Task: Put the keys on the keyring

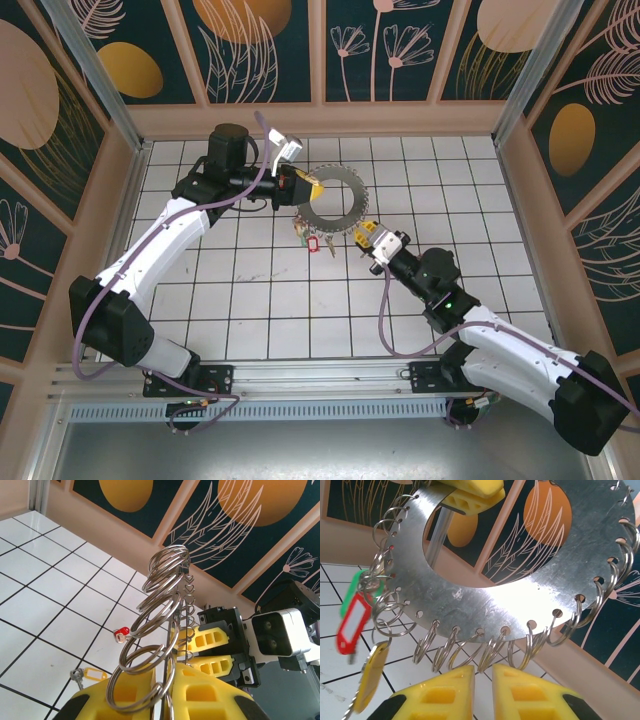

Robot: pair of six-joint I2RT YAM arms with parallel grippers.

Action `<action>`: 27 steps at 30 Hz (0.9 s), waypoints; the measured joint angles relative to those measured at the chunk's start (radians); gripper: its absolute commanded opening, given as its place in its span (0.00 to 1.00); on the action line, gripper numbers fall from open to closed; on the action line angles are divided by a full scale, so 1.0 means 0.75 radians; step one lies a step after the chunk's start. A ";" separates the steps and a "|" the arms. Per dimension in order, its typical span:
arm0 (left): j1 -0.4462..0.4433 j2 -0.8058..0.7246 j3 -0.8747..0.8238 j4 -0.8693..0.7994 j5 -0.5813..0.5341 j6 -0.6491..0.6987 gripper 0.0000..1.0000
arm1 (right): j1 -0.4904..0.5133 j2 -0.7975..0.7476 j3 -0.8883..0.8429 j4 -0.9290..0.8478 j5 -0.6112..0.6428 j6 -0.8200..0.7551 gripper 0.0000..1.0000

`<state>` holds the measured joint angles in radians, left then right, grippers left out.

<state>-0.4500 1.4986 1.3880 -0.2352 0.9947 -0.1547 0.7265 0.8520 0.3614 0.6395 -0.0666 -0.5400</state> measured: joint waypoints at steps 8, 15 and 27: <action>0.000 0.000 0.000 0.001 0.000 -0.010 0.01 | 0.000 0.007 -0.005 0.053 0.019 0.033 0.14; 0.000 0.000 0.000 0.009 0.000 -0.012 0.02 | 0.000 0.035 -0.005 0.082 0.023 0.035 0.13; 0.000 0.000 -0.001 0.012 -0.001 -0.021 0.01 | 0.000 0.054 -0.005 0.112 0.031 0.062 0.00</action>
<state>-0.4500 1.4986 1.3876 -0.2264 0.9943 -0.1703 0.7265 0.8928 0.3576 0.7235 -0.0433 -0.4934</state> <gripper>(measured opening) 0.122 0.052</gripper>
